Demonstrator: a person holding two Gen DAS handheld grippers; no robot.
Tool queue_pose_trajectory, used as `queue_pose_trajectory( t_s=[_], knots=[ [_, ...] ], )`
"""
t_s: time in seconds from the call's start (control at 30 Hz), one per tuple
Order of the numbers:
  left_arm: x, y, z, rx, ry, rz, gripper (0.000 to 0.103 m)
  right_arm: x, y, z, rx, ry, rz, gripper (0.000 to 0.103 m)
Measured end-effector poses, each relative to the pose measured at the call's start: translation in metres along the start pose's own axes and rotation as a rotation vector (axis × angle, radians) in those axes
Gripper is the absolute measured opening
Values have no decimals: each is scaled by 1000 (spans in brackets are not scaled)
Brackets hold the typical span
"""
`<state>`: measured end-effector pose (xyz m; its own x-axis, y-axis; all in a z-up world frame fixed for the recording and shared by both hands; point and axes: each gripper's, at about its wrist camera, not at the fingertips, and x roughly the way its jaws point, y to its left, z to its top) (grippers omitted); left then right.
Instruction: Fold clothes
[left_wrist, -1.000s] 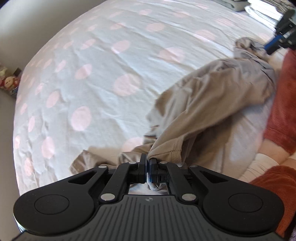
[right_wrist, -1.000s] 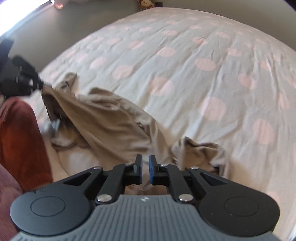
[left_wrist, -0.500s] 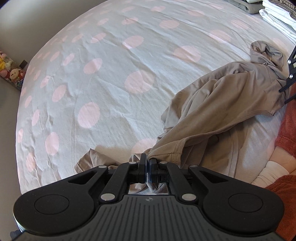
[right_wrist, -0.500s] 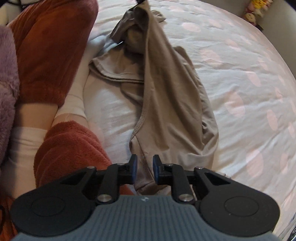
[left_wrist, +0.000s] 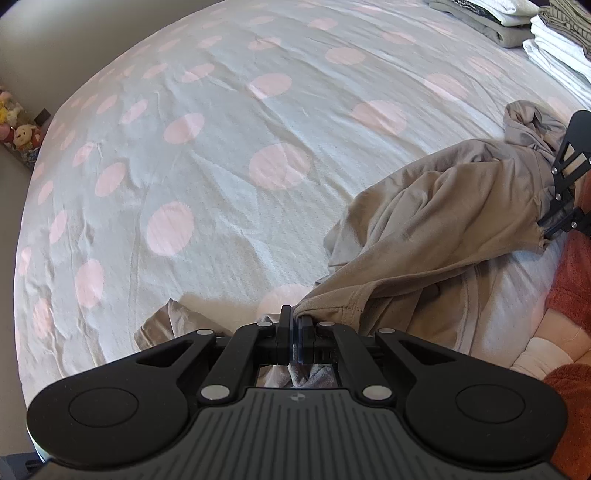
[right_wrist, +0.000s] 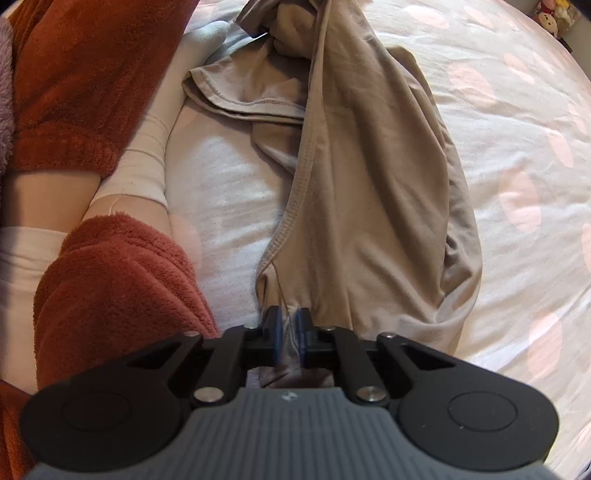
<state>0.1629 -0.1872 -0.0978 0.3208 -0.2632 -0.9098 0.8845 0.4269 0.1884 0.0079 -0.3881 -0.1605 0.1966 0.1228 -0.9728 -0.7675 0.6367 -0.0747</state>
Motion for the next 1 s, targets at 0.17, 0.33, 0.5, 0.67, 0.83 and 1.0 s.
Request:
queue_pose_trajectory(
  t_s=[0.17, 0.33, 0.5, 0.67, 0.83, 1.0],
  knots=[
    [-11, 0, -2, -14, -29, -4, 1, -27, 4, -9, 35, -65, -61, 3],
    [-30, -2, -2, -19, -59, 18, 1, -70, 5, -19, 111, -169, -170, 2],
    [-25, -6, 2, -12, -38, 58, 1, -101, -4, -24, 206, -263, -309, 2],
    [-21, -9, 5, -4, -17, 99, 1, -91, -38, -20, 347, -293, -374, 2],
    [-7, -10, 8, 5, 18, 120, 1, -65, -67, -20, 436, -296, -310, 2],
    [14, -8, 10, 13, 50, 105, 1, -35, -76, -18, 434, -265, -236, 2]
  ],
)
